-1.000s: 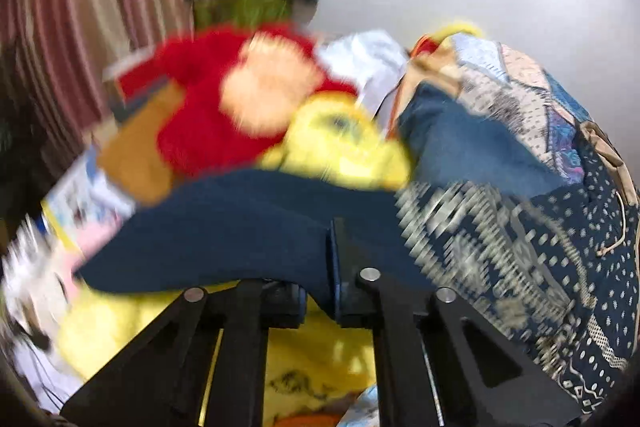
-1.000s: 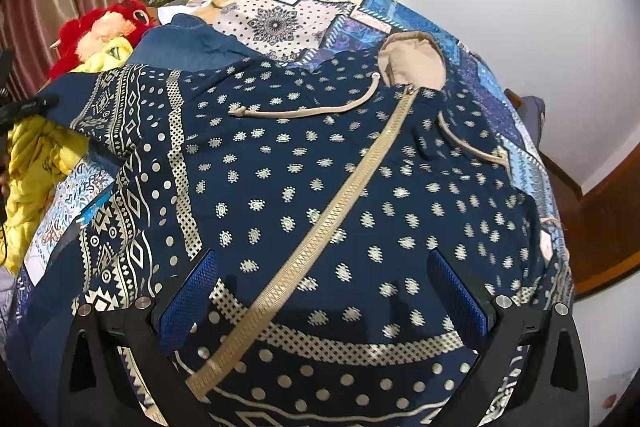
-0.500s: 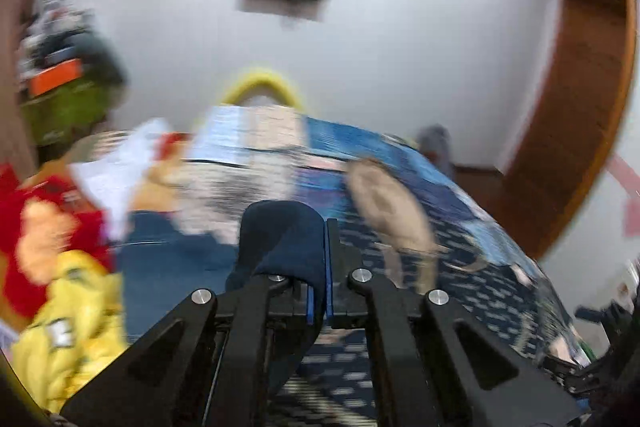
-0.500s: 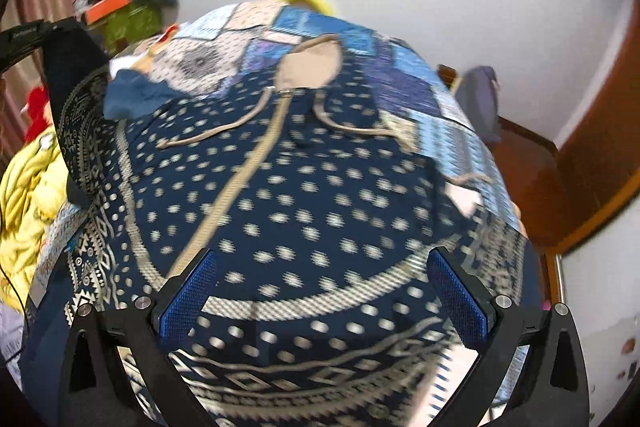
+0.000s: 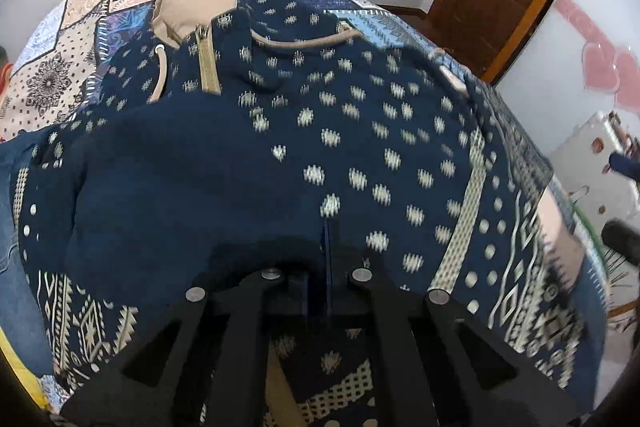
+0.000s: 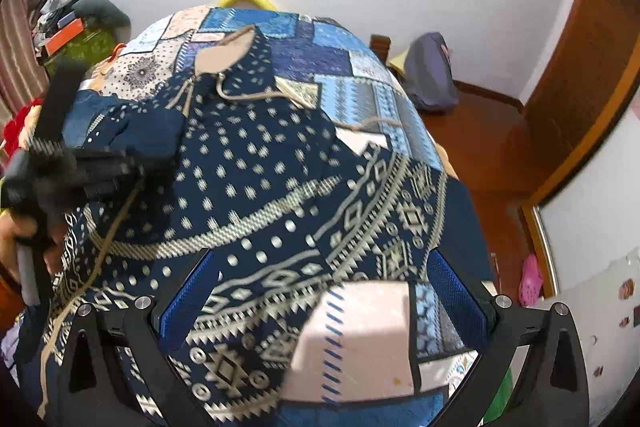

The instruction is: Fold large clothes

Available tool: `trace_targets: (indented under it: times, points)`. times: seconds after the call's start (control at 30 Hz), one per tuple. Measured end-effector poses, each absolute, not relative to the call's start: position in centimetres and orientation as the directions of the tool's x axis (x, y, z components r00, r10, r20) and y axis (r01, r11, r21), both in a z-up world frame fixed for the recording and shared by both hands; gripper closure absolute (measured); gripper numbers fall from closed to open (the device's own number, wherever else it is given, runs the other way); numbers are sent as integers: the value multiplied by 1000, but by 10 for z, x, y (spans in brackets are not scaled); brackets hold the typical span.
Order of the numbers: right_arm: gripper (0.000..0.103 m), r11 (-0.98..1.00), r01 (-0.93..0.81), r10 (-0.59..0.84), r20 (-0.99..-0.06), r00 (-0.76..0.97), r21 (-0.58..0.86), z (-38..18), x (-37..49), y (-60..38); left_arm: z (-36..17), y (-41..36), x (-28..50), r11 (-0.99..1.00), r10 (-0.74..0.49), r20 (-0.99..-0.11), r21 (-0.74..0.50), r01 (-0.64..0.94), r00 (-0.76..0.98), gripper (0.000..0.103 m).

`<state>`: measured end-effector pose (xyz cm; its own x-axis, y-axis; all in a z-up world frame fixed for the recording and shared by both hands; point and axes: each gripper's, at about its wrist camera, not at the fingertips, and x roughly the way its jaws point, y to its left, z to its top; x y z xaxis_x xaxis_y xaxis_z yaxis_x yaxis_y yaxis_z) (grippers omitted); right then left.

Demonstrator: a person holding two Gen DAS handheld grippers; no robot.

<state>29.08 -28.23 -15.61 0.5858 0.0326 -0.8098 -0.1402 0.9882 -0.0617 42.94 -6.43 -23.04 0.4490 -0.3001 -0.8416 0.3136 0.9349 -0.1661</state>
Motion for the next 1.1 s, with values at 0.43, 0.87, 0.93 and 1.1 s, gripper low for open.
trace_targets:
  times: [0.43, 0.87, 0.93, 1.1]
  points:
    - [0, 944, -308, 102, -787, 608, -116, -141, 299, -198, -177, 40, 365, 968, -222, -783, -106, 226, 581, 41]
    - [0, 766, -616, 208, -838, 505, -181, -194, 343, -6, -233, 181, 378, 991, -94, -849, -128, -30, 520, 37]
    - [0, 750, -631, 199, -843, 499, -197, -209, 354, 18, -240, 186, 385, 989, -98, -854, -139, -42, 511, 37]
    - [16, 737, -631, 155, -848, 506, -242, -241, 385, 60, -252, 195, 399, 989, -94, -860, -137, -48, 501, 37]
